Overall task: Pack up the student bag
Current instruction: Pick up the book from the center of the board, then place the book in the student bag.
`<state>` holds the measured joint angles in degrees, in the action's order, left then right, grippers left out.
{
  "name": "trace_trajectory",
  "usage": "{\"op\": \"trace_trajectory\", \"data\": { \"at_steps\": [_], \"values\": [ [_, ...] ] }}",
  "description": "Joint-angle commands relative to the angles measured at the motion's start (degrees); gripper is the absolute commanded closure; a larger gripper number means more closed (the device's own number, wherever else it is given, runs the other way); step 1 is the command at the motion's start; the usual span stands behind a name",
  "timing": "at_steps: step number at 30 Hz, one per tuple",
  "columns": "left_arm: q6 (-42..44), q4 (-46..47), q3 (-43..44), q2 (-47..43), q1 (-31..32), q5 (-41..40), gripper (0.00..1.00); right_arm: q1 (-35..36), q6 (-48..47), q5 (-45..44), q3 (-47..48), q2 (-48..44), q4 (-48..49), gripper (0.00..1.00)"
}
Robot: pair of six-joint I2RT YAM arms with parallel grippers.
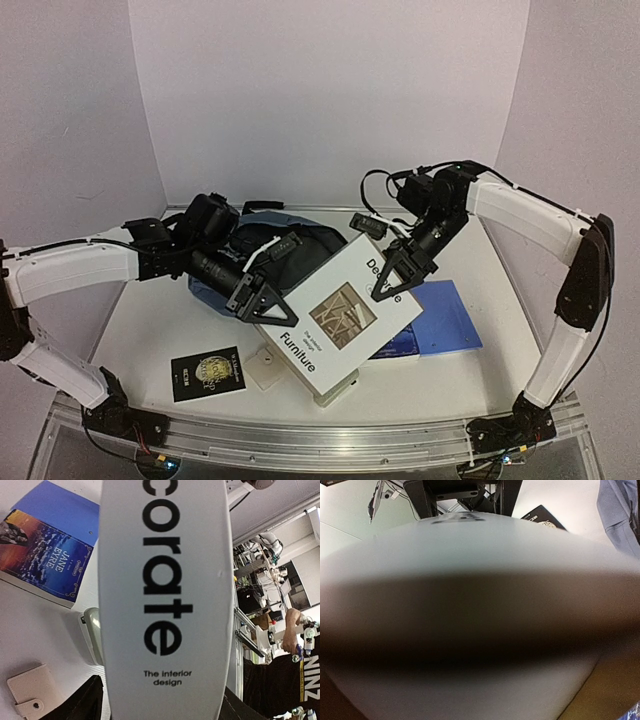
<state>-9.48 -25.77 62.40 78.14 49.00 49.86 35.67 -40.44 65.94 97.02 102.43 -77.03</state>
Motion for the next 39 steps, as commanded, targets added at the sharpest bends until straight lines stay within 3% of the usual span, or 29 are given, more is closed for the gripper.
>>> {"op": "trace_trajectory", "data": {
  "at_steps": [1, 4, 8, 10, 12, 18, 23, 26, 32, 39],
  "values": [
    [-5.26, 4.01, -1.68, -8.13, -6.18, -8.56, 0.25, -3.98, 5.68, 4.80, 3.82, 0.74, -5.16, 0.72],
    [-8.67, 4.93, -3.14, -12.29, -10.47, -22.55, 0.19, -9.79, 14.23, 6.58, 3.79, 1.27, 1.60, 0.75],
    [-12.68, -0.41, 1.09, -8.40, -14.34, -43.86, 0.17, -15.90, 37.07, -0.21, -0.72, -1.30, 24.13, 0.73],
    [-14.70, -2.02, 3.04, -5.21, -15.54, -49.78, 0.16, -16.50, 46.98, -5.50, -4.07, -2.96, 36.77, 0.72],
    [-16.65, -3.61, 5.47, -1.77, -16.99, -54.19, 0.16, -16.54, 51.84, -9.14, -3.76, -2.35, 41.38, 0.72],
    [-19.77, -4.36, 10.25, 4.64, -23.93, -55.93, 0.14, -16.41, 65.16, -14.06, -2.30, 3.10, 53.65, 0.71],
    [-19.53, -1.50, 13.39, 11.71, -25.96, -48.61, 0.10, -14.90, 70.35, -17.17, 0.27, 7.44, 58.58, 0.72],
    [-18.67, -0.45, 14.83, 14.78, -25.56, -47.90, 0.07, -13.53, 71.24, -18.43, 1.46, 9.50, 59.52, 0.72],
    [-17.23, -2.84, 18.63, 18.64, -23.96, -49.50, 0.16, -10.93, 69.37, -23.05, 0.86, 13.34, 59.97, 0.73],
    [-10.38, -6.80, 25.39, 23.05, -15.22, -60.67, 0.19, -10.88, 67.79, -27.35, -3.34, 15.06, 60.17, 0.75]
  ]
}}
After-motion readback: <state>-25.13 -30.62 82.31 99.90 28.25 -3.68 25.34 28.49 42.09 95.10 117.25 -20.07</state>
